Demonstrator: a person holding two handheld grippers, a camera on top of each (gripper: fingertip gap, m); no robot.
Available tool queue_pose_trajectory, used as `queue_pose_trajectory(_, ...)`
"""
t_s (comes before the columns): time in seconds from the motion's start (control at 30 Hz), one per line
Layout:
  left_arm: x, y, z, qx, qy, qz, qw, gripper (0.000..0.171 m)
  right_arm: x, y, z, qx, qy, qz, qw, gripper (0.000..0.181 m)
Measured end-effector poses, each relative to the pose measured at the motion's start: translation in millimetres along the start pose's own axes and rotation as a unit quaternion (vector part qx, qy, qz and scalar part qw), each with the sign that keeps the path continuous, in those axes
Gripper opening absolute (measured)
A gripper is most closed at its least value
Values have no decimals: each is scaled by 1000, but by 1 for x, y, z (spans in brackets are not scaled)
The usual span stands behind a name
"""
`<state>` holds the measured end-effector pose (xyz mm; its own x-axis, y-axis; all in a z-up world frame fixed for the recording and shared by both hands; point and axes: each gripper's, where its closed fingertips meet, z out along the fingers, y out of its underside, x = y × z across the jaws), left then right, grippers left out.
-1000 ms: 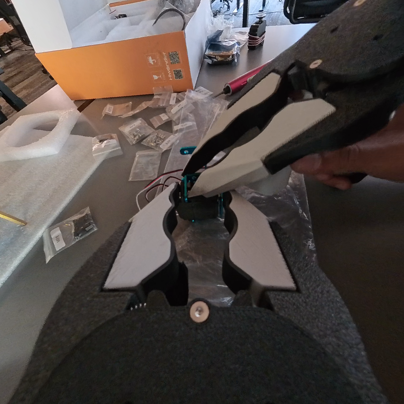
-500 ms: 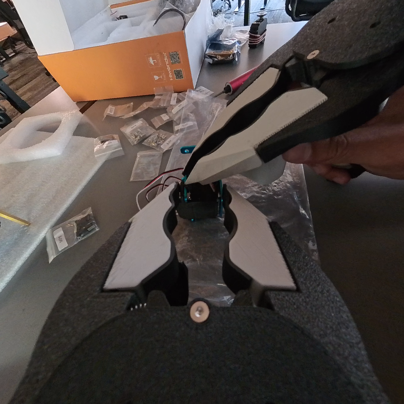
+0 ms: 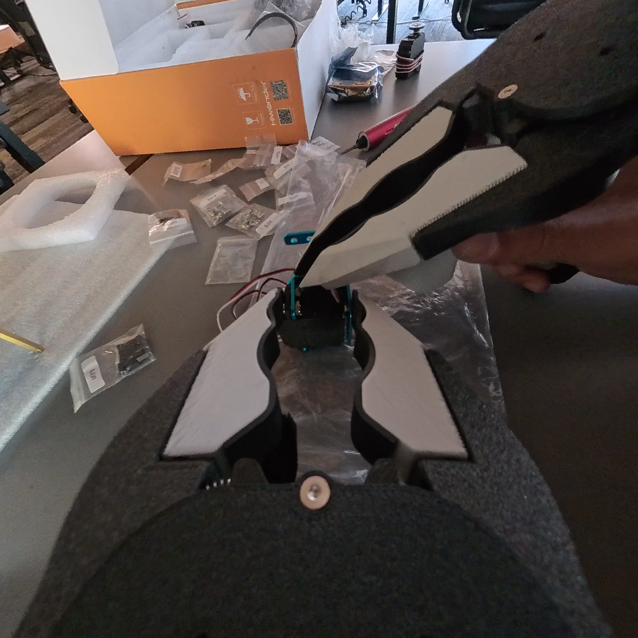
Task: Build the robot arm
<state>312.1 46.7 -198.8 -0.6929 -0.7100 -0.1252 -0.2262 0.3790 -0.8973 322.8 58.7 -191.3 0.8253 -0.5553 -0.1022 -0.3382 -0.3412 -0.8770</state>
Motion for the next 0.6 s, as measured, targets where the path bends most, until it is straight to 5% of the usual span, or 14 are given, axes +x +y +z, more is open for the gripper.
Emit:
queue_pose_trajectory(0.43, 1, 0, 0, 0, -1, 6, 1000, 39, -2, 3, 2, -12, 3, -31, 999, 10)
queue_pose_trajectory(0.6, 1, 0, 0, 0, -2, 9, 1000, 39, -1, -1, 0, -5, -56, 77, 995, 5)
